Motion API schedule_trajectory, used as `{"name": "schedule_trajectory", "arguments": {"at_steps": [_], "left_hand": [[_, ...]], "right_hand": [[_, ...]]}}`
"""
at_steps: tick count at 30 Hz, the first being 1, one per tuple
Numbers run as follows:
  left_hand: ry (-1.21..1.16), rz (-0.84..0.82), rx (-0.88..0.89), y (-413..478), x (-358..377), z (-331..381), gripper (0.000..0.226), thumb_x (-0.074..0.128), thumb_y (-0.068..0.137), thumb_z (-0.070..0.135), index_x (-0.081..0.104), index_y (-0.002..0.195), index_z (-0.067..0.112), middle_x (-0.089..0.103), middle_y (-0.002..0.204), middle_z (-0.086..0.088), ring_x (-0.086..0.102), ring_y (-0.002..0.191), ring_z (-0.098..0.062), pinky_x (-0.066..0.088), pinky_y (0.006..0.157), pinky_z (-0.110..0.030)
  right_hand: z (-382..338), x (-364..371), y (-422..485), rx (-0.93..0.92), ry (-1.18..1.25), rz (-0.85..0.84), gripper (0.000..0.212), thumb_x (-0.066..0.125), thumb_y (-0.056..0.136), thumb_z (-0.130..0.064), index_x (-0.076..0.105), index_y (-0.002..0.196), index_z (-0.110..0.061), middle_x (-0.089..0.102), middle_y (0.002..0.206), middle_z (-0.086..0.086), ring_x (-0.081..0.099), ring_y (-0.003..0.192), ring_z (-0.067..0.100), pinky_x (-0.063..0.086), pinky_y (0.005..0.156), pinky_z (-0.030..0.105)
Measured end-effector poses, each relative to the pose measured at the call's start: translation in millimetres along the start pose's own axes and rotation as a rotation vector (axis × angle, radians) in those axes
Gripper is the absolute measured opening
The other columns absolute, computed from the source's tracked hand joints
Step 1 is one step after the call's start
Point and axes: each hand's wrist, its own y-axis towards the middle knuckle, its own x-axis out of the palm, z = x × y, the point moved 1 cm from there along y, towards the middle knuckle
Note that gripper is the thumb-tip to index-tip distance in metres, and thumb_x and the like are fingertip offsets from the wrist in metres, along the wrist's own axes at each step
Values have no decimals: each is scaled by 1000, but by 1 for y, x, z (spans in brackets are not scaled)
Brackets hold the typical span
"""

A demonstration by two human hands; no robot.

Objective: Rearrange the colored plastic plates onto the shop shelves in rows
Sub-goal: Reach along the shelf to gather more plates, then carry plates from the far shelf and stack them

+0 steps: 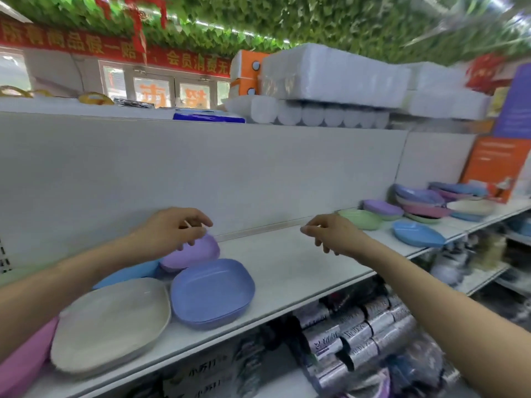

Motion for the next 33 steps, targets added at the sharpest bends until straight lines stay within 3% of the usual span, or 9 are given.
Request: {"name": "schedule_trajectory", "arguments": {"at_steps": [9,13,18,27,33], "left_hand": [[-22,-124,102,92,136,120,16,67,96,19,75,101,32,71,88,4,70,74,-14,54,61,-30],[-20,-185,128,119,200,168,12,65,98,28,73,105,34,70,96,8,70,79,-10,54,63,-22],[-31,-204,88,153,253,189,13,64,98,27,73,106,33,70,99,5,71,79,-10,55,64,-22],[-96,-207,-22,231,300,178,14,60,99,24,72,106,24,70,99,1,68,78,-13,56,66,-28],[-112,-138,-76,283,312,158,13,59,99,26,72,100,25,70,103,-6,65,80,-19,54,66,-29]], "right_hand": [[159,-140,-22,133,-13,168,26,65,95,-45,70,85,-22,73,79,2,63,61,15,47,57,28],[231,-186,-31,207,38,241,28,67,94,-39,70,78,-16,69,68,4,58,59,19,46,55,33],[290,-211,-31,256,19,244,22,65,98,-37,74,88,-19,73,82,7,64,60,20,48,49,30],[334,-226,10,293,53,236,15,64,97,-39,69,107,-30,73,96,2,71,78,31,54,55,33],[328,-230,48,270,-73,167,29,62,97,-43,65,124,-33,72,103,-2,70,81,20,54,59,29]]}}
